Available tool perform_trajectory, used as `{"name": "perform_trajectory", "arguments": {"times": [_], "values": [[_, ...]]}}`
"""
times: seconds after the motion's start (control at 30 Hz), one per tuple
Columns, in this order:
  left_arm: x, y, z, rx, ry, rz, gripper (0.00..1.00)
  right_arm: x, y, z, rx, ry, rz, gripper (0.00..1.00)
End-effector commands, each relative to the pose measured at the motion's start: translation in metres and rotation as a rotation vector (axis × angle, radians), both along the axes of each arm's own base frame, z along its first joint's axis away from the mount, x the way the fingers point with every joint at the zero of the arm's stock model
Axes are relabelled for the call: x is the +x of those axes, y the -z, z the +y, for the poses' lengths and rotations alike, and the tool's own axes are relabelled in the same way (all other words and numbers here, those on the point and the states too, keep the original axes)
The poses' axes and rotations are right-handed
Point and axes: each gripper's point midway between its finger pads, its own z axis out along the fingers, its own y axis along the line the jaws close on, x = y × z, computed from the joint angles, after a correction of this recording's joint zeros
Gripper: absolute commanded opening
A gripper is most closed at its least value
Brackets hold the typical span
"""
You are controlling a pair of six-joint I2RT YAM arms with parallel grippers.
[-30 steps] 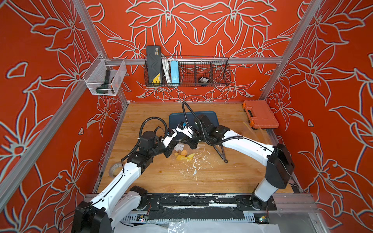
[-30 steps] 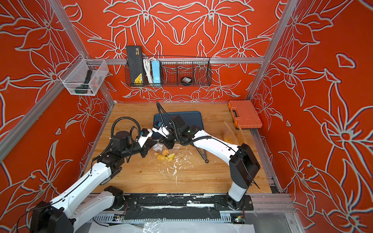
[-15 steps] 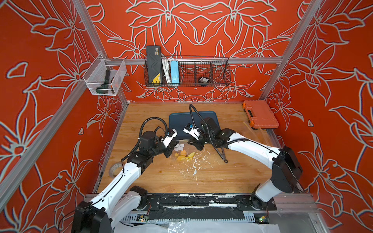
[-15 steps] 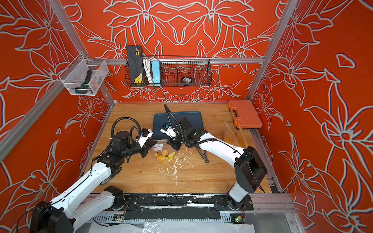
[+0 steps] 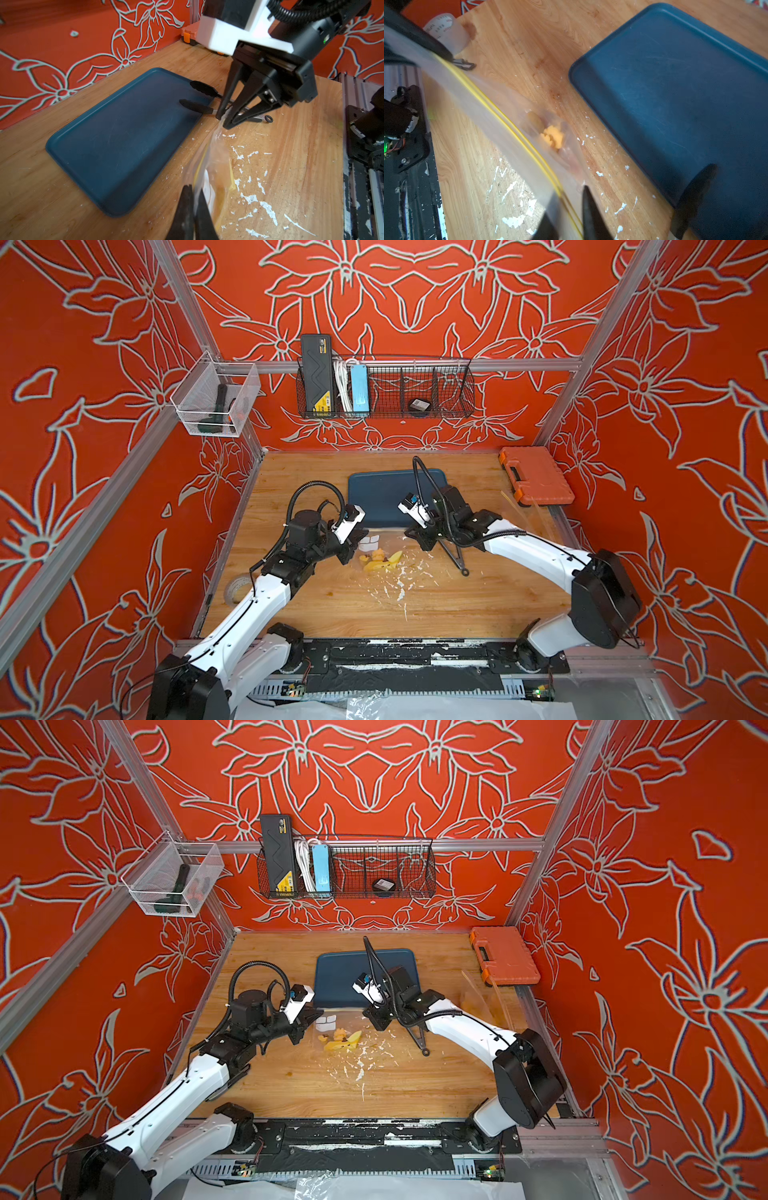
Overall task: Put the cookies into a resealable bag to prevent moisture
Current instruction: Close the ziploc bag at the center of the board, then pick up the ziploc bag from the center of the board.
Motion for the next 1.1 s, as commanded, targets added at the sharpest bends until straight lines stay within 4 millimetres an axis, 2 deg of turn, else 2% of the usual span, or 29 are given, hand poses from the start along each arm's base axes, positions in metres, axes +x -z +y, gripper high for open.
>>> {"name": "perform_trajectory", "arguments": {"times": [0.0,0.03,0.07,0.1,0.27,0.3,0.4,0.47,0.57,0.7,0.83,0.93,1.07], "values": [[0.001,-0.004,0.0,-0.001,0.003,-0.023,0.0,0.002,0.002,-0.012,-0.02,0.032,-0.003,0.09],[0.0,-0.004,0.0,-0.002,0.002,-0.02,0.0,0.004,0.002,-0.014,-0.021,0.046,-0.015,0.3],[0.001,-0.004,0.0,-0.001,0.003,-0.019,0.0,0.005,0.001,-0.015,-0.014,0.055,-0.024,0.31],[0.001,-0.003,0.0,0.0,0.003,-0.017,0.0,0.003,0.001,-0.014,-0.006,0.045,-0.02,0.0],[-0.002,-0.004,-0.006,-0.02,0.044,0.002,0.0,-0.01,-0.004,-0.004,0.027,-0.044,0.031,0.0],[-0.001,-0.004,-0.008,-0.022,0.049,0.007,0.05,-0.011,-0.007,-0.004,0.029,-0.041,0.03,0.0],[0.002,-0.008,-0.006,-0.024,0.032,-0.002,0.41,-0.012,-0.023,-0.009,0.042,0.001,0.028,0.0],[0.004,-0.011,-0.002,-0.027,-0.003,-0.016,0.53,-0.012,-0.031,-0.018,0.016,0.056,0.041,0.0],[0.005,-0.02,0.003,-0.04,-0.042,-0.045,0.67,-0.016,-0.043,-0.038,-0.056,0.164,0.092,0.0],[0.011,-0.033,0.013,-0.057,-0.13,-0.064,0.82,-0.034,-0.063,-0.07,-0.151,0.287,0.186,0.0],[0.021,-0.041,0.022,-0.112,-0.226,-0.033,0.98,-0.044,-0.084,-0.103,-0.223,0.403,0.187,0.0],[0.027,-0.046,0.023,-0.177,-0.278,0.024,1.0,-0.049,-0.092,-0.133,-0.322,0.484,0.19,0.0],[0.037,-0.044,0.024,-0.234,-0.347,0.132,1.0,-0.042,-0.097,-0.175,-0.425,0.63,0.164,0.0]]}}
